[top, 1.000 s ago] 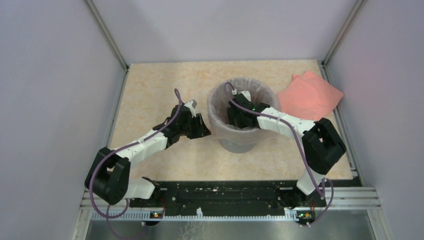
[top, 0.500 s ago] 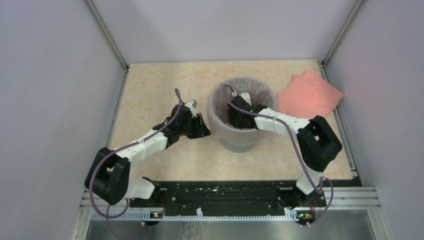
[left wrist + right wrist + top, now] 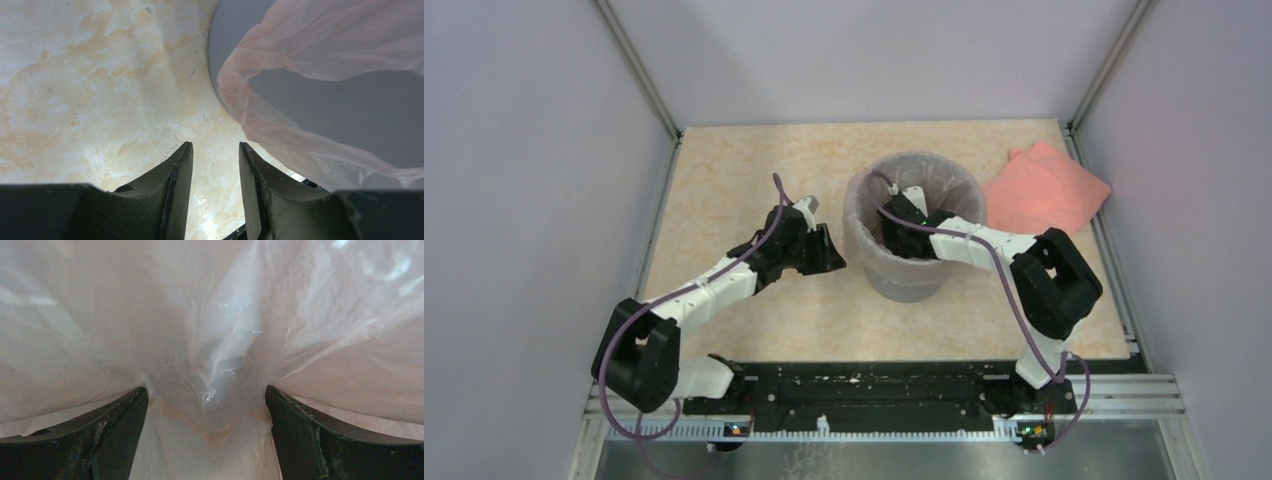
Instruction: Put the trash bags into the trash bin
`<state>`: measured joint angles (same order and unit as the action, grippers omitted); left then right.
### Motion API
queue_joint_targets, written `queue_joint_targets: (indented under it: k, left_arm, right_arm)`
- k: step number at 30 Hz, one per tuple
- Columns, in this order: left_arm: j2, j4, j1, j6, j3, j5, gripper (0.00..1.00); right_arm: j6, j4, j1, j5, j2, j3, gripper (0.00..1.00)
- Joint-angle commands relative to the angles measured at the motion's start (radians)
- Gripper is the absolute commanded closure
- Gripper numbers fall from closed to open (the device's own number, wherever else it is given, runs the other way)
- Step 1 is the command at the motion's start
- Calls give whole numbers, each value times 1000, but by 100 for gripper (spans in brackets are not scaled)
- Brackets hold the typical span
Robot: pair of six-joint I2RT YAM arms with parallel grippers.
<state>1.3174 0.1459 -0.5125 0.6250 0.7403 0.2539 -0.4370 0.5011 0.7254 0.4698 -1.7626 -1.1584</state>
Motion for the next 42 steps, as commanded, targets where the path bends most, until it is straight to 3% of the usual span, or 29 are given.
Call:
queue_joint_targets:
  k: [1, 27, 42]
  left_arm:
    - [-42, 0, -4, -19, 55, 7, 54]
    - [-103, 63, -4, -28, 97, -3, 54]
    - [-84, 50, -4, -24, 102, 10, 54]
  right_arm:
    - [39, -43, -7, 13, -42, 2, 14]
    - [66, -6, -17, -85, -127, -83, 13]
    - [41, 118, -16, -69, -49, -169, 12]
